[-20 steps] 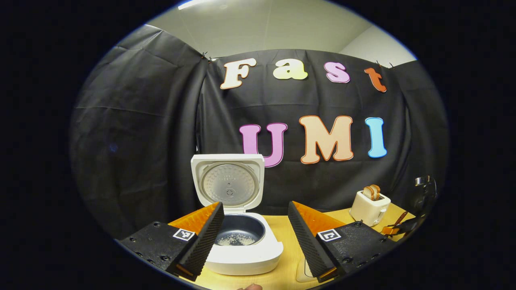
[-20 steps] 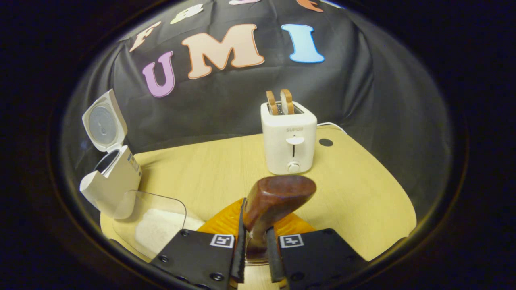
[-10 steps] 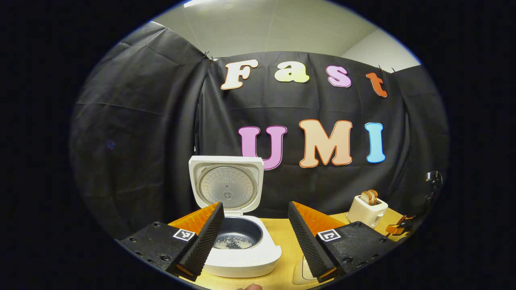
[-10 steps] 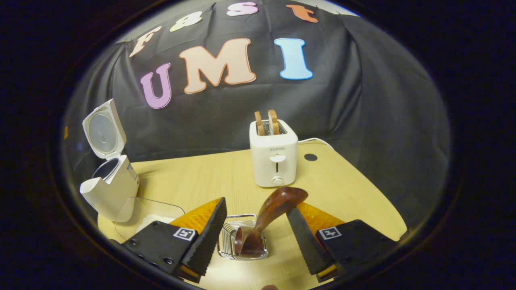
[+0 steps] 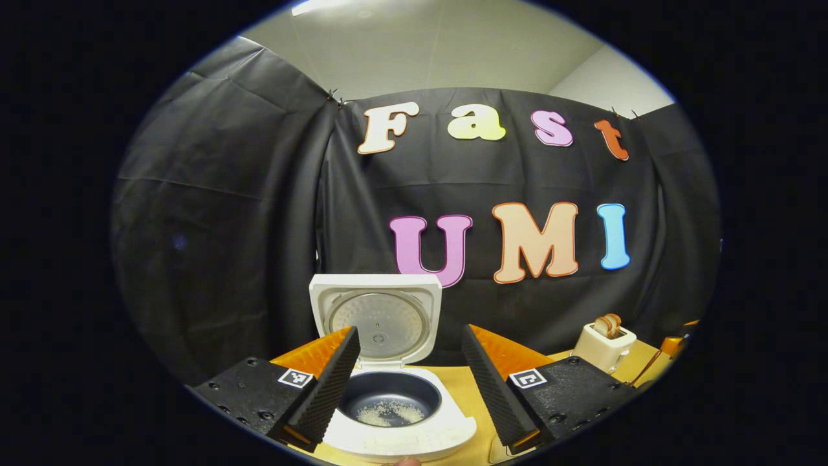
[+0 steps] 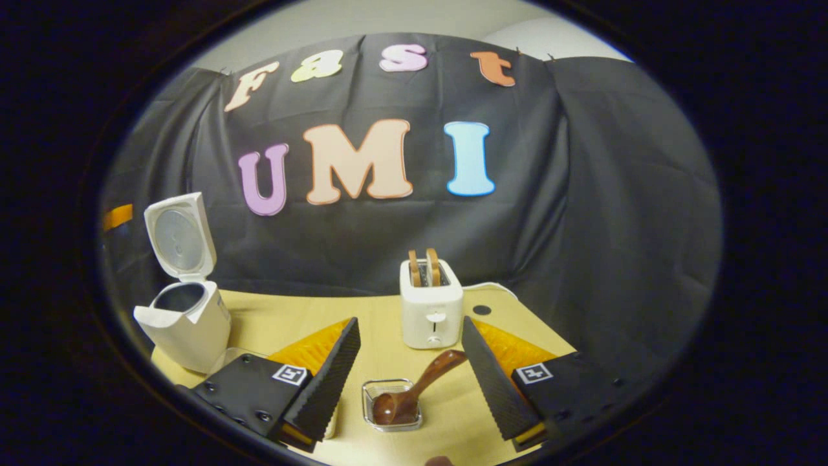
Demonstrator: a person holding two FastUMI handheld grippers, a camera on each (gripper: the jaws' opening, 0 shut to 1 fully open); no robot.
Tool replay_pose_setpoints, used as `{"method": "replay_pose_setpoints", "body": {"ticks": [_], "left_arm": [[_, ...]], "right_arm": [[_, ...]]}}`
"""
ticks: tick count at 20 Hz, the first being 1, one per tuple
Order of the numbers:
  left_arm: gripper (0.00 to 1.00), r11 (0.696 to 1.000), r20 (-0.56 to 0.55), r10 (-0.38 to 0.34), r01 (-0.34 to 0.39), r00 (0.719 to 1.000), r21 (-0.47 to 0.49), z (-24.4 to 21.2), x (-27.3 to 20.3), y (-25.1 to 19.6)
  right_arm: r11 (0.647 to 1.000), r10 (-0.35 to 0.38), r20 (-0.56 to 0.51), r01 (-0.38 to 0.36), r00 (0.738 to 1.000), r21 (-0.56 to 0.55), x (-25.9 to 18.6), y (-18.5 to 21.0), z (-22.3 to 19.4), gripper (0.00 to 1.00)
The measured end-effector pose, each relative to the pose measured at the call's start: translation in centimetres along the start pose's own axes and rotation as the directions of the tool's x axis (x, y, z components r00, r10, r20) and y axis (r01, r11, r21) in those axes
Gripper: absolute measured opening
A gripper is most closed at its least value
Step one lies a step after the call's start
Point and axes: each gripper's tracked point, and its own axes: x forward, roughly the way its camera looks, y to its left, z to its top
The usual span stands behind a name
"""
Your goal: Close the left gripper, press the button to open the rice cooker; take a wooden spoon from the chopstick holder with the right hand, scoop a spoonful of rice and pour it into the rice cooker, then put the wooden spoon back into the chopstick holder.
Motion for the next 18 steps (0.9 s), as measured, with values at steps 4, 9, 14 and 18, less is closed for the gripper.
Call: {"method": "replay_pose_setpoints", "body": {"ticks": [4, 9, 14, 18], "left_arm": [[0.93, 1.0, 0.009, 0.017, -0.017, 1.0, 0.012, 1.4, 3.0, 2.1], [0.94, 0.999, 0.021, -0.004, 0.005, 1.0, -0.032, 3.5, 7.1, 3.7], [0.9, 0.999, 0.035, 0.014, -0.013, 0.999, -0.037, 4.5, 11.7, 5.9], [0.89, 1.0, 0.01, 0.021, -0.021, 1.0, 0.011, 4.2, 16.1, 7.3]], "right_arm": [[0.999, 0.039, 0.031, -0.039, 0.999, -0.007, -1.8, 2.7, 2.0, 0.99], [0.994, 0.103, 0.025, -0.102, 0.994, -0.033, -3.6, 7.1, 1.5, 1.0], [0.99, 0.13, -0.02, -0.131, 0.991, -0.061, -5.0, 10.8, -0.8, 1.0], [0.991, 0.127, -0.029, -0.128, 0.992, -0.049, -5.9, 12.8, -1.3, 1.0]]}}
